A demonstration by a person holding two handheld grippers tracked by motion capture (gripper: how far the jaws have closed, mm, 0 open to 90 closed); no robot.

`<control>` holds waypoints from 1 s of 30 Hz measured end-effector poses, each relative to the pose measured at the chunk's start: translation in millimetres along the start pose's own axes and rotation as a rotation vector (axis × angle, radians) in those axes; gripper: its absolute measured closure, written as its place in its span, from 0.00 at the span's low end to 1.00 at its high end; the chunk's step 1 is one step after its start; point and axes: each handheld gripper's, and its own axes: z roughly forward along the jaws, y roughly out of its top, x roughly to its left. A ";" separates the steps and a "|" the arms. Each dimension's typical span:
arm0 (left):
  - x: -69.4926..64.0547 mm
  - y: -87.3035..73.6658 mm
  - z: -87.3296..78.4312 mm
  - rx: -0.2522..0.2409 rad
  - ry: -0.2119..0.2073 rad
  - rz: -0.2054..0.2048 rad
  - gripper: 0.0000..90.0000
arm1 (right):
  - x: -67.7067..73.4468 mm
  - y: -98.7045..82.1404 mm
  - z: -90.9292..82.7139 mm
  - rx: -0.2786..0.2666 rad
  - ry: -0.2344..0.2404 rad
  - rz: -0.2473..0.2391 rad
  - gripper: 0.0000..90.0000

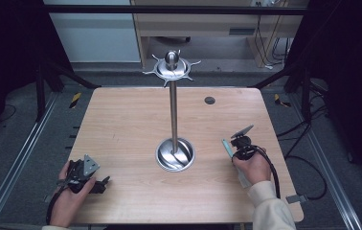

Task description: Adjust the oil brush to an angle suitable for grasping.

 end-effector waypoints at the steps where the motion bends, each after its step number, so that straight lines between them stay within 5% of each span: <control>1: 0.1 -0.1 0.1 0.000 0.000 -0.001 0.03 | -0.4 -0.2 -0.6 -0.004 -0.001 -0.003 0.91; 20: 1.0 -1.1 -1.8 -0.015 0.011 -0.018 0.03 | 3.5 16.9 -60.1 -0.268 0.093 -0.032 0.91; 30: 3.1 -2.1 -3.1 -0.020 0.027 -0.033 0.03 | 9.6 20.5 -71.9 -0.355 0.120 -0.059 0.91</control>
